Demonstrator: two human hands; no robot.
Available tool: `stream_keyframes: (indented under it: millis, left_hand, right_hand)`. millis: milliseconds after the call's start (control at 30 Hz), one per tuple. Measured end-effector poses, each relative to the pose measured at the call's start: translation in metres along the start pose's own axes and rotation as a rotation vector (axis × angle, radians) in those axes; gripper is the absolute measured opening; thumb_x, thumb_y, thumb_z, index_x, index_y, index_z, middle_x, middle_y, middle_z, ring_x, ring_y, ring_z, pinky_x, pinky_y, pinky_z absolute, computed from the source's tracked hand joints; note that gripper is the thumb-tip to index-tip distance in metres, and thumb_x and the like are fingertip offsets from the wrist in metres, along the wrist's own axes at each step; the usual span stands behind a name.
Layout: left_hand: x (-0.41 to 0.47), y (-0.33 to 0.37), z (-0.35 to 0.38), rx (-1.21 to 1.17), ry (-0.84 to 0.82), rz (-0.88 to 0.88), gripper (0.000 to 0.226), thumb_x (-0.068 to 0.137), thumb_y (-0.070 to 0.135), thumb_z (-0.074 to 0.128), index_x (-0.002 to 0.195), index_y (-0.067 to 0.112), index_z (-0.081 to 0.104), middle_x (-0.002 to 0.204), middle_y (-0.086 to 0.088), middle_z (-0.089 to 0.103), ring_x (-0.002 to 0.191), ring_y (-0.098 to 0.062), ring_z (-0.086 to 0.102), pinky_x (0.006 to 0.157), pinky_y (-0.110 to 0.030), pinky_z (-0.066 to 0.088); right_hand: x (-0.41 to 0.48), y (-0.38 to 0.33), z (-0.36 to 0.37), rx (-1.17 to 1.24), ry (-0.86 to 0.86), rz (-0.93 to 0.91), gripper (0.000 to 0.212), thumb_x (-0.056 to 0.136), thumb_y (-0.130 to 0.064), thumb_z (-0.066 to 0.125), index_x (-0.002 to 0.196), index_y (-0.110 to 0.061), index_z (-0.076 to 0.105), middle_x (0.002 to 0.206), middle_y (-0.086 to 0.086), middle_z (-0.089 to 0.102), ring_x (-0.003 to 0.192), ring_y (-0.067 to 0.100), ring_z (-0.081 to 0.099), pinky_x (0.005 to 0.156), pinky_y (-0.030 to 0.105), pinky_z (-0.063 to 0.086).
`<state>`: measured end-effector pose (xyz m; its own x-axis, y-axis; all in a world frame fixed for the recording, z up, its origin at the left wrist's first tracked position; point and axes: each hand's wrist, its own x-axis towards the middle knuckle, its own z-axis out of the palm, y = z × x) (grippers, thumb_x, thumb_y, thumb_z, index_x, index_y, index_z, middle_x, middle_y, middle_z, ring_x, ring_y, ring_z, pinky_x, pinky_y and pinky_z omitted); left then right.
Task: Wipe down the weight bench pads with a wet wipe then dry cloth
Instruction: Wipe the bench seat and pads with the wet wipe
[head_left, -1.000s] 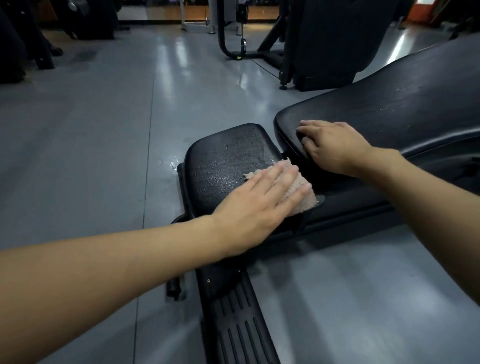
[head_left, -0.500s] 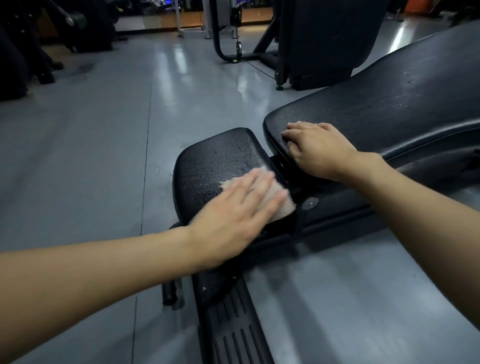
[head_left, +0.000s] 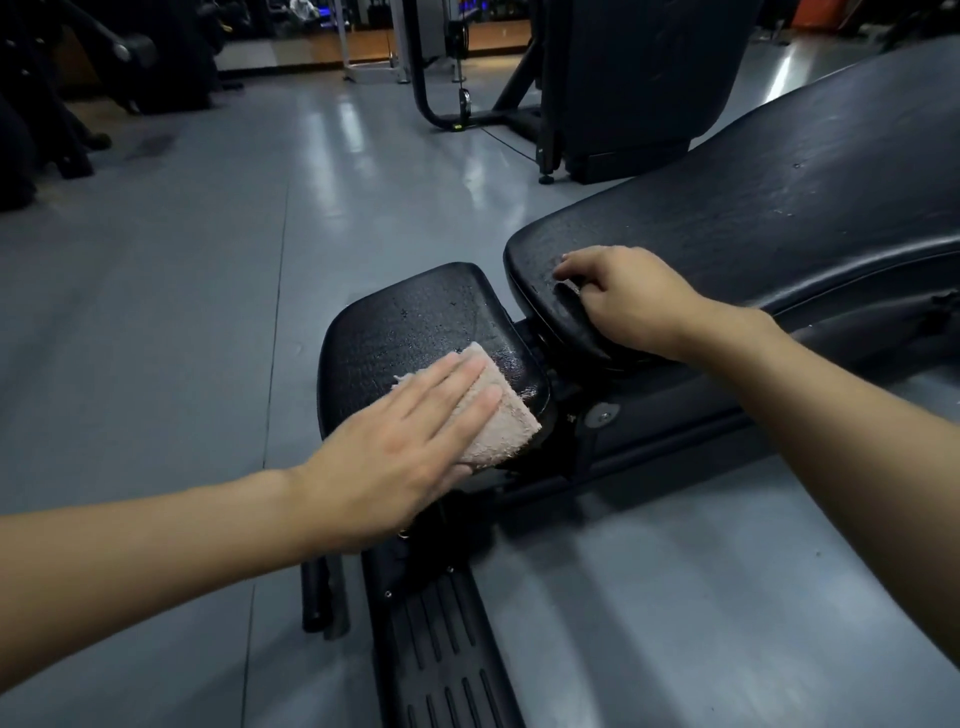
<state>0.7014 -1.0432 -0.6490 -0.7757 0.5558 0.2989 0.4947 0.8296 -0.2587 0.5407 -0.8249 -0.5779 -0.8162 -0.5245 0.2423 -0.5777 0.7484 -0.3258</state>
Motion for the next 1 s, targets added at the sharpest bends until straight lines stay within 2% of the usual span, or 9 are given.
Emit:
stream_keyframes:
  millis: [133,200,367,433,633,733,800,900,1000]
  left_hand:
    - [0.032,-0.004,-0.005,-0.139,-0.103,-0.145,0.062,0.104,0.038,0.014,0.155,0.003,0.012,0.163,-0.016,0.007,0.151,-0.024,0.001,0.122,-0.032,-0.002]
    - [0.070,-0.023,0.003,-0.232,-0.212,-0.250,0.064,0.103,0.043,0.006,0.155,0.008,0.015,0.163,-0.011,0.009,0.151,-0.019,-0.001,0.120,-0.027,-0.009]
    - [0.129,-0.067,0.029,-0.320,-0.255,-0.440,0.071,0.092,0.052,0.012,0.134,0.011,0.051,0.145,-0.014,0.040,0.142,-0.026,0.023,0.120,-0.040,0.012]
    - [0.133,-0.067,0.027,-0.328,-0.259,-0.414,0.070,0.092,0.055,0.013,0.127,0.014,0.058,0.139,-0.010,0.046,0.139,-0.024,0.027,0.119,-0.039,0.015]
    - [0.115,-0.053,0.008,-0.455,-0.149,-0.245,0.042,0.104,0.035,0.031,0.126,0.015,0.062,0.135,-0.001,0.054,0.138,-0.014,0.032,0.120,-0.029,0.009]
    - [0.095,-0.035,-0.001,-0.660,-0.077,-0.118,0.037,0.100,0.027,0.036,0.111,0.010,0.067,0.117,-0.001,0.064,0.120,-0.014,0.051,0.112,-0.031,0.030]
    - [0.092,-0.028,-0.014,-1.007,0.029,-0.290,0.031,0.103,0.014,0.037,0.095,0.002,0.065,0.097,-0.006,0.069,0.096,-0.014,0.062,0.089,-0.026,0.047]
    - [0.118,-0.049,-0.030,-1.415,0.349,-0.836,0.028,0.101,0.009,0.039,0.082,0.009,0.060,0.072,-0.005,0.062,0.069,-0.020,0.059,0.061,-0.023,0.049]
    - [0.152,-0.074,-0.056,-2.037,0.311,-1.074,0.038,0.102,0.023,0.033,0.117,-0.001,0.059,0.107,-0.020,0.070,0.097,-0.035,0.069,0.077,-0.045,0.059]
  right_hand:
    - [0.000,-0.006,0.002,-0.051,-0.002,-0.037,0.044,0.092,-0.005,0.042,0.129,-0.014,0.064,0.140,0.007,0.058,0.128,0.030,0.051,0.104,0.035,0.040]
    - [0.001,-0.007,0.003,-0.082,0.003,-0.039,0.039,0.090,-0.004,0.044,0.120,-0.010,0.068,0.133,0.010,0.061,0.121,0.035,0.054,0.100,0.041,0.042]
    - [-0.002,-0.010,0.002,-0.097,0.005,-0.065,0.039,0.091,-0.007,0.045,0.121,-0.014,0.069,0.136,0.005,0.060,0.122,0.029,0.055,0.103,0.038,0.038]
    - [-0.002,-0.010,0.002,-0.090,0.006,-0.060,0.040,0.092,-0.007,0.044,0.123,-0.016,0.068,0.138,0.003,0.059,0.123,0.027,0.054,0.104,0.035,0.037]
    - [0.000,-0.007,0.002,-0.058,-0.002,-0.026,0.041,0.090,-0.008,0.046,0.124,-0.018,0.067,0.137,0.002,0.060,0.124,0.025,0.054,0.105,0.033,0.037]
    - [0.001,-0.008,-0.001,0.052,-0.013,0.036,0.044,0.089,-0.004,0.044,0.123,-0.019,0.068,0.132,0.002,0.064,0.124,0.024,0.056,0.106,0.034,0.039]
    - [0.003,-0.012,-0.007,0.178,-0.021,0.081,0.044,0.089,-0.003,0.044,0.120,-0.020,0.070,0.123,0.000,0.069,0.118,0.018,0.060,0.105,0.031,0.043]
    - [0.014,-0.020,-0.020,0.603,-0.022,0.156,0.032,0.095,-0.003,0.047,0.111,-0.018,0.070,0.107,0.001,0.074,0.105,0.013,0.067,0.097,0.028,0.050]
    - [0.029,-0.028,-0.038,1.092,-0.125,0.309,0.018,0.101,-0.024,0.052,0.112,-0.020,0.065,0.106,-0.002,0.071,0.098,0.016,0.069,0.093,0.038,0.052]
